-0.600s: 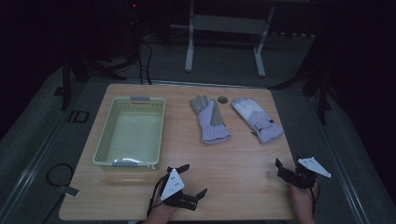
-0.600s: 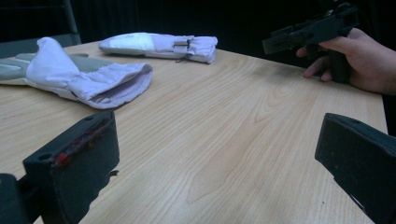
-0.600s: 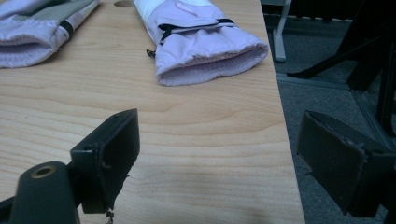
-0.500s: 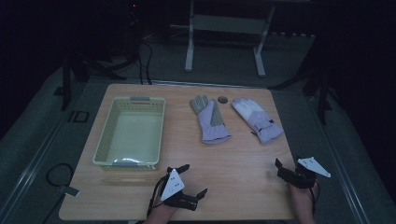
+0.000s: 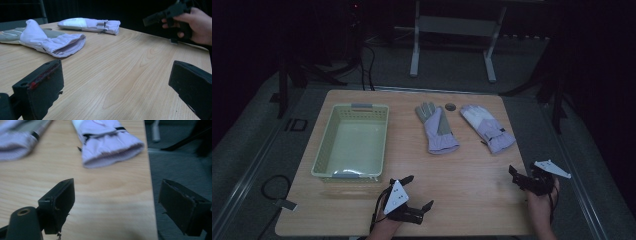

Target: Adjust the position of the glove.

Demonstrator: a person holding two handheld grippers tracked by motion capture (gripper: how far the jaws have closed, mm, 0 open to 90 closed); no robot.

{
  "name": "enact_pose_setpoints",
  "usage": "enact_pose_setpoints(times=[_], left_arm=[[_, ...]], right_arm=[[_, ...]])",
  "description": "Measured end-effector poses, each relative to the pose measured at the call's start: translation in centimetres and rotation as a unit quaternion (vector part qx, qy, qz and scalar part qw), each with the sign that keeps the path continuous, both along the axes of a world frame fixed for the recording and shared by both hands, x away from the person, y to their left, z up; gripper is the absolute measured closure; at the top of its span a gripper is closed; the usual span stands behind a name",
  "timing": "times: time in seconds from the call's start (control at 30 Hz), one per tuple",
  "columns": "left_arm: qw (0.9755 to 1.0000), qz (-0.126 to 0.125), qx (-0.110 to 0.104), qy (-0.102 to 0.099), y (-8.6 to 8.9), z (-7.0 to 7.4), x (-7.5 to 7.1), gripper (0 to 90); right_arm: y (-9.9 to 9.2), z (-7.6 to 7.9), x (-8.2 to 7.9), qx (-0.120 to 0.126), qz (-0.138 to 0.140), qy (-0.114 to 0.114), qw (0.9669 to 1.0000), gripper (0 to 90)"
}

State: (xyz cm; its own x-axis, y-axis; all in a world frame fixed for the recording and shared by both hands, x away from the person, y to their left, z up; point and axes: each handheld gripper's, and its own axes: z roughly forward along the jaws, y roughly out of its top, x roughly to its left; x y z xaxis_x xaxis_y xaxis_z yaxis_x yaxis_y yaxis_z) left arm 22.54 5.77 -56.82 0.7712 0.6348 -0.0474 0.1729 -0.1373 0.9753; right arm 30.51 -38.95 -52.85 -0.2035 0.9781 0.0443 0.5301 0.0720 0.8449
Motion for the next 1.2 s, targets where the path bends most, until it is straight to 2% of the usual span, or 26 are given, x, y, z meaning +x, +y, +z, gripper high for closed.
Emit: enact_pose_setpoints(times=[0.03, 0.1, 0.23, 0.27, 0.3, 0.33, 0.37, 0.47, 0.67, 0.7, 0.73, 0.8, 1.0, 1.13, 1.2], left_arm=[[1.0, 0.001, -0.002, 0.0, 0.0, 0.0, 0.0, 0.0], [1.0, 0.001, -0.002, 0.0, 0.0, 0.0, 0.0, 0.0], [1.0, 0.0, -0.001, -0.001, 0.0, 0.0, 0.0, 0.0], [1.0, 0.0, -0.001, -0.001, 0.0, 0.0, 0.0, 0.0], [1.0, -0.001, -0.001, -0.002, 0.0, 0.0, 0.0, 0.0], [1.0, -0.001, -0.001, -0.002, 0.0, 0.0, 0.0, 0.0], [1.0, -0.001, 0.0, -0.002, 0.0, 0.0, 0.0, 0.0], [1.0, -0.002, 0.0, -0.002, 0.0, 0.0, 0.0, 0.0], [1.0, -0.003, 0.0, -0.002, 0.0, 0.0, 0.0, 0.0], [1.0, -0.003, -0.001, -0.002, 0.0, 0.0, 0.0, 0.0], [1.0, -0.003, -0.001, -0.003, 0.0, 0.0, 0.0, 0.0], [1.0, -0.004, -0.001, -0.003, 0.0, 0.0, 0.0, 0.0], [1.0, -0.006, 0.0, -0.003, 0.0, 0.0, 0.0, 0.0], [1.0, -0.007, -0.001, -0.004, 0.0, 0.0, 0.0, 0.0], [1.0, -0.007, -0.001, -0.003, 0.0, 0.0, 0.0, 0.0]], right_arm=[[0.0, 0.8, 0.5, -0.008, -0.013, -0.005, 0.9999, 14.3], [0.2, 1.8, 1.0, -0.009, -0.017, -0.018, 0.9997, 13.7], [1.0, 3.7, 1.9, -0.014, 0.005, -0.028, 0.9995, 12.3], [1.0, 3.7, 1.9, -0.014, 0.005, -0.028, 0.9995, 12.3], [1.4, 4.8, 2.3, -0.014, 0.01, -0.033, 0.9993, 12.2], [1.4, 4.8, 2.3, -0.014, 0.01, -0.033, 0.9993, 12.2], [1.8, 5.9, 2.8, -0.014, 0.017, -0.038, 0.9991, 11.5], [2.4, 7.5, 3.5, -0.007, 0.03, -0.047, 0.9984, 11.2], [4.2, 10.5, 4.6, -0.008, 0.058, -0.071, 0.9958, 13.1], [4.2, 10.5, 4.6, -0.008, 0.058, -0.071, 0.9958, 13.1], [4.9, 11.4, 5.0, -0.007, 0.065, -0.077, 0.9949, 13.3], [5.6, 12.3, 5.4, -0.007, 0.076, -0.081, 0.9938, 13.5], [7.5, 14.3, 6.5, -0.008, 0.097, -0.088, 0.9914, 16.1], [8.9, 15.0, 7.2, -0.011, 0.11, -0.088, 0.99, 17.4], [8.9, 15.0, 7.2, -0.011, 0.11, -0.088, 0.99, 17.4]])
